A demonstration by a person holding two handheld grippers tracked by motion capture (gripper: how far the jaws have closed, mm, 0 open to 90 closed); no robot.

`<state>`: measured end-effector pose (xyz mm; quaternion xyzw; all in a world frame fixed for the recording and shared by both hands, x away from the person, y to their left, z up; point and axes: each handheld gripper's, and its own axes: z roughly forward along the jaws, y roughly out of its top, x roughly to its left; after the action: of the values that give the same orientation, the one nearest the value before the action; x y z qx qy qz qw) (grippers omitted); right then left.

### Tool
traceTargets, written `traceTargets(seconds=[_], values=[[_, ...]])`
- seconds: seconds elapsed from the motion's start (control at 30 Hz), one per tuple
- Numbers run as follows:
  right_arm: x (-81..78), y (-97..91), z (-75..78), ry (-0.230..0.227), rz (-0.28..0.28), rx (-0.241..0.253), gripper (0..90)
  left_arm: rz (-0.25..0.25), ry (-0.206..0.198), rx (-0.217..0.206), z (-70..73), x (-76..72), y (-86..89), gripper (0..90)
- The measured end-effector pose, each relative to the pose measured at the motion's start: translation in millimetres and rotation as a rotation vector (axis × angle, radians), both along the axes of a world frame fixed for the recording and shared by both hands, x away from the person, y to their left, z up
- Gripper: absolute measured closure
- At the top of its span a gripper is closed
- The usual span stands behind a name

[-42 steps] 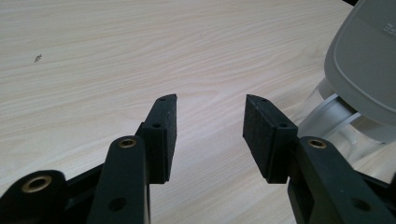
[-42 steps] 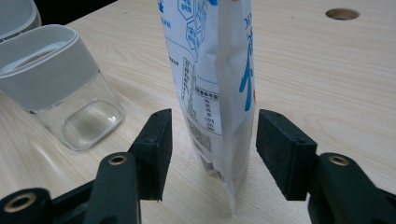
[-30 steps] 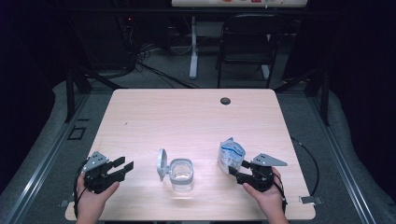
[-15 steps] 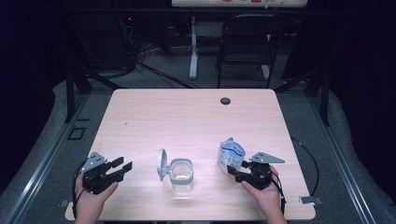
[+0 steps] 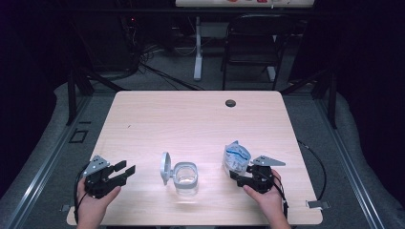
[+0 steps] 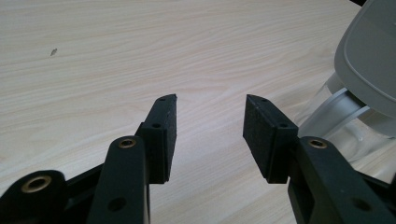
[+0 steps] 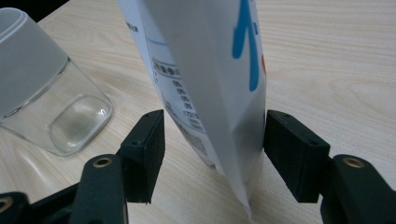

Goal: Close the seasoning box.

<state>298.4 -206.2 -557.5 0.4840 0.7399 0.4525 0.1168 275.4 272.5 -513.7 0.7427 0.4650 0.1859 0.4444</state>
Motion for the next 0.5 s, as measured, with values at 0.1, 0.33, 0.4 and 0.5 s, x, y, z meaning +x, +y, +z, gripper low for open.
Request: traceTargets(seconds=[0.1, 0.33, 0.4, 0.5], values=[[1.7, -1.5, -1.8, 0.007, -0.002, 0.027, 38.1, 0.0, -0.002, -0.001, 0.2, -0.1, -0.1, 55.1], [4.5, 0.1, -5.3, 0.03, -0.007, 0.038, 36.7, 0.0, -0.002, 0.0, 0.2, 0.1, 0.1, 55.1], [5.6, 0.6, -6.5, 0.03, -0.004, 0.033, 36.5, -0.002, -0.001, 0.001, 0.2, 0.1, -0.2, 55.1], [6.8, 2.0, -7.9, 0.043, -0.012, 0.037, 36.3, -0.003, 0.0, 0.001, 0.0, 0.1, -0.4, 54.9]])
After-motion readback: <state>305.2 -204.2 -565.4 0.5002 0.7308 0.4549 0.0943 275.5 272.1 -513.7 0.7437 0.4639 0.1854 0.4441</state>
